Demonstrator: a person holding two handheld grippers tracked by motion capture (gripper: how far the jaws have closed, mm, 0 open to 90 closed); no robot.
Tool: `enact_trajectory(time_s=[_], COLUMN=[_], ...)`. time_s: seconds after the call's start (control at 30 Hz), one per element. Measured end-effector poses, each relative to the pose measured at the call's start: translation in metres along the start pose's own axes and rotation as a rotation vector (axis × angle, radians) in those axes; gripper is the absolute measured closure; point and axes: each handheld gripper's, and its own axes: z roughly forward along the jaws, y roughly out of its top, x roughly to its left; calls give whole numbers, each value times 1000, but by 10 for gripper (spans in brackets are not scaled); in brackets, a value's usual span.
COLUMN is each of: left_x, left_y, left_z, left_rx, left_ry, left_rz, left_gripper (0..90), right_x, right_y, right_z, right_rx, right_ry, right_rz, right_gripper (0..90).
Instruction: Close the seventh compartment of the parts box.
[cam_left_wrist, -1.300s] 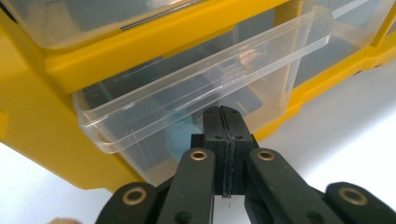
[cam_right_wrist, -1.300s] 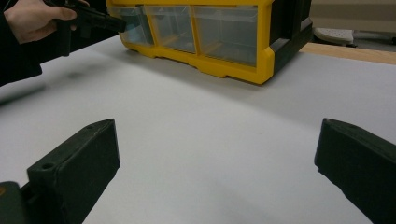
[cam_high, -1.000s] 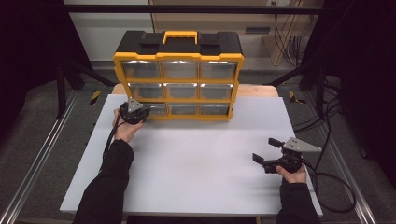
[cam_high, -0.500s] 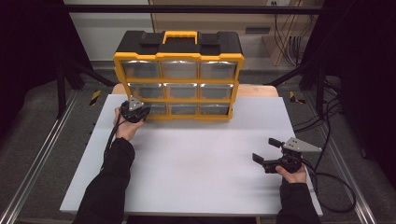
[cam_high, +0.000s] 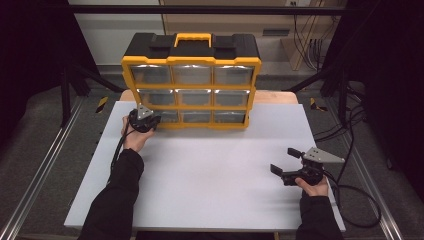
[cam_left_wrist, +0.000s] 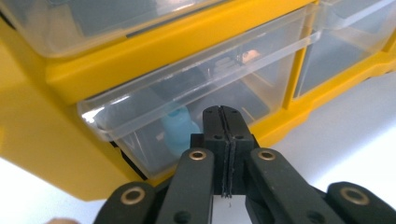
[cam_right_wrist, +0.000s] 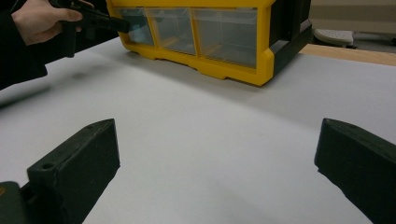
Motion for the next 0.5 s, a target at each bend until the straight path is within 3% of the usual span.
enact_trajectory(time_s=[0.2, 0.33, 0.5], left_x=[-3, -7, -12], left_y=[-4, -6, -7], left_z=[-9, -18, -29], left_rx=[-13, -30, -61], left_ry=[-39, -68, -92], left_rz=[-37, -77, -93], left_gripper=[810, 720, 587], right_x=[0, 0, 1], right_y=[0, 0, 0], right_z=[0, 1, 0], right_rx=[2, 2, 1], right_ry=[-1, -1, -1], right_rz=[2, -1, 2], right_gripper=[6, 6, 6])
